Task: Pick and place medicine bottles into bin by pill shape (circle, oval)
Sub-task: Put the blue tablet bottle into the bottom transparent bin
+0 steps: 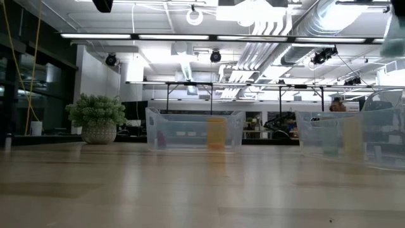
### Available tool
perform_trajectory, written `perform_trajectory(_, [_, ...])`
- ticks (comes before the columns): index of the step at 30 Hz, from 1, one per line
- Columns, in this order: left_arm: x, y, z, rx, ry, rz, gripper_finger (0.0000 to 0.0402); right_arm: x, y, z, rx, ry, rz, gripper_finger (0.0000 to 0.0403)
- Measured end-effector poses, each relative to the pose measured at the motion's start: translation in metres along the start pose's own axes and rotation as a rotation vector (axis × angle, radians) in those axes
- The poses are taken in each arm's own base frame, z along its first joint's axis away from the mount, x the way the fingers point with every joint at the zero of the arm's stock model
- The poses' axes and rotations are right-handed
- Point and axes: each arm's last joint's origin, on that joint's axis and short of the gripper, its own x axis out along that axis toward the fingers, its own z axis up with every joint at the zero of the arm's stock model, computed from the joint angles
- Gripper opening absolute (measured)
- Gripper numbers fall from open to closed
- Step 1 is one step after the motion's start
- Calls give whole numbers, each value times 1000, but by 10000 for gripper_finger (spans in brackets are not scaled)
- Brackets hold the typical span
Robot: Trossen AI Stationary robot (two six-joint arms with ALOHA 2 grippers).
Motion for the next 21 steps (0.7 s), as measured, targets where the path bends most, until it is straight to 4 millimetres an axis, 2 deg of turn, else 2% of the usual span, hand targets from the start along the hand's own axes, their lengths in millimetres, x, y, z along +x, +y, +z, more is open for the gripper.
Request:
perform_trajectory(4, [0,0,0,52,0,0,188,25,-11,14,-33,89,-72,110])
perform_trajectory(7, [0,0,0,73,0,0,188,51,-18,22,-42,144,-77,110])
perform_trajectory(12, [0,0,0,76,0,0,188,87,-31,34,18,153,-67,110])
perform_trajectory(16, [0,0,0,75,-1,5,188,104,-37,39,78,140,-53,110])
perform_trajectory(21, [0,1,0,75,-5,22,188,114,-45,41,121,144,-72,110])
